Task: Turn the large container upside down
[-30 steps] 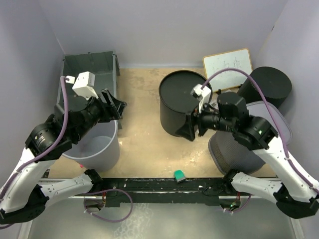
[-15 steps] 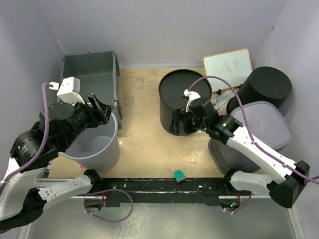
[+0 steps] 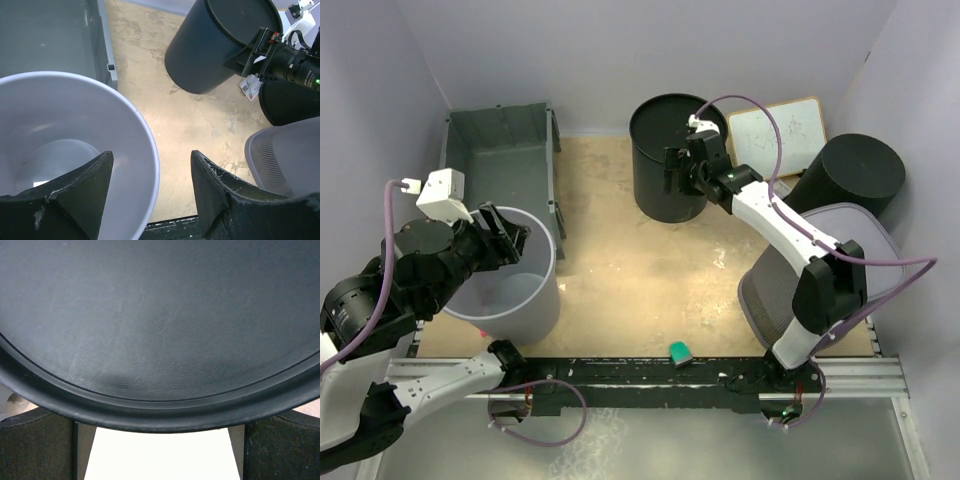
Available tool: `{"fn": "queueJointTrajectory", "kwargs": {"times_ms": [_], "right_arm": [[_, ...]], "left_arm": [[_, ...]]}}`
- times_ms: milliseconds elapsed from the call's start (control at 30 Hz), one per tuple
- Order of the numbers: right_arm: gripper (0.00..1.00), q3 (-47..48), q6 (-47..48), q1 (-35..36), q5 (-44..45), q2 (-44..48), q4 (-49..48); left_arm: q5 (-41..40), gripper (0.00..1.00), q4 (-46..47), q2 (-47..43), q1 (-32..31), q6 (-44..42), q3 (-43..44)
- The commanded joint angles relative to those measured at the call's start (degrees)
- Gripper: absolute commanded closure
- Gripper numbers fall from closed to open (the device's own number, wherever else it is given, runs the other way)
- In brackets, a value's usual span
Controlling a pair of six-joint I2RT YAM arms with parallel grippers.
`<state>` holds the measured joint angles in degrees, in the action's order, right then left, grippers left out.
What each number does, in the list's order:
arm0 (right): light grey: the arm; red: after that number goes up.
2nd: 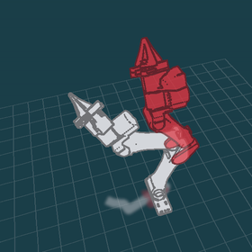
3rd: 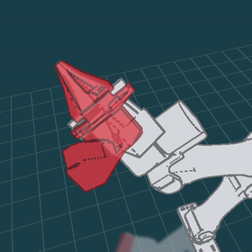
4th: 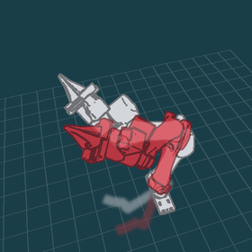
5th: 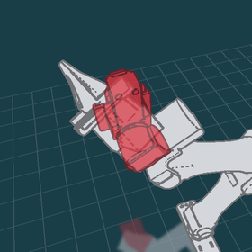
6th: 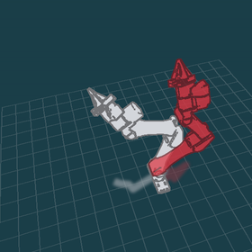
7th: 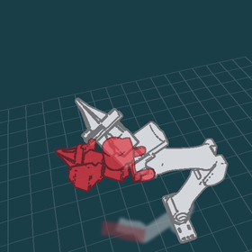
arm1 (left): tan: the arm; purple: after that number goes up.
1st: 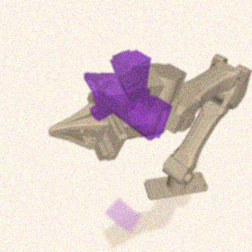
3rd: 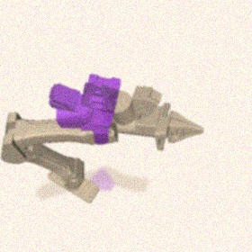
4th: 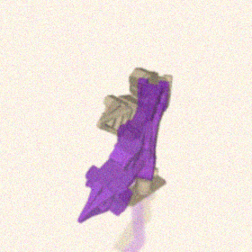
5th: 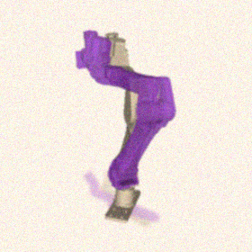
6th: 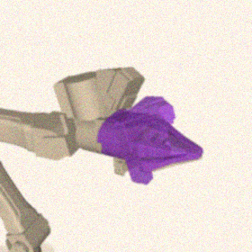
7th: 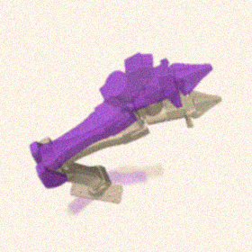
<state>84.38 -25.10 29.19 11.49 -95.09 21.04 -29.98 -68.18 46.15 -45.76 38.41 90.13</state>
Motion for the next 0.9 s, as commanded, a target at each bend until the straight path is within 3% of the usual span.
{"fn": "queueJointTrajectory", "kwargs": {"times_ms": [0,267,467,667,867], "right_arm": [[0.02,3.19,-0.01,0.52,-0.37,1.14,-0.7],[0.02,-4.11,0.0,2.09,-5.96,8.86,-10.2],[0.02,-10.58,4.82,12.27,-7.21,9.14,-22.0],[0.02,-7.55,8.02,14.68,-6.17,0.95,-19.34],[0.0,-4.09,8.88,12.07,0.51,-4.89,-14.58]], "left_arm": [[-1.42,0.4,-2.23,1.5,0.23,0.43,3.6],[-4.09,0.4,-4.7,2.76,0.23,0.31,5.26],[-5.25,0.4,-4.25,2.06,0.23,0.64,4.21],[-5.57,0.39,-3.75,0.91,0.23,1.03,2.2],[-5.89,0.39,-3.63,-0.18,0.29,1.38,-0.02]]}}
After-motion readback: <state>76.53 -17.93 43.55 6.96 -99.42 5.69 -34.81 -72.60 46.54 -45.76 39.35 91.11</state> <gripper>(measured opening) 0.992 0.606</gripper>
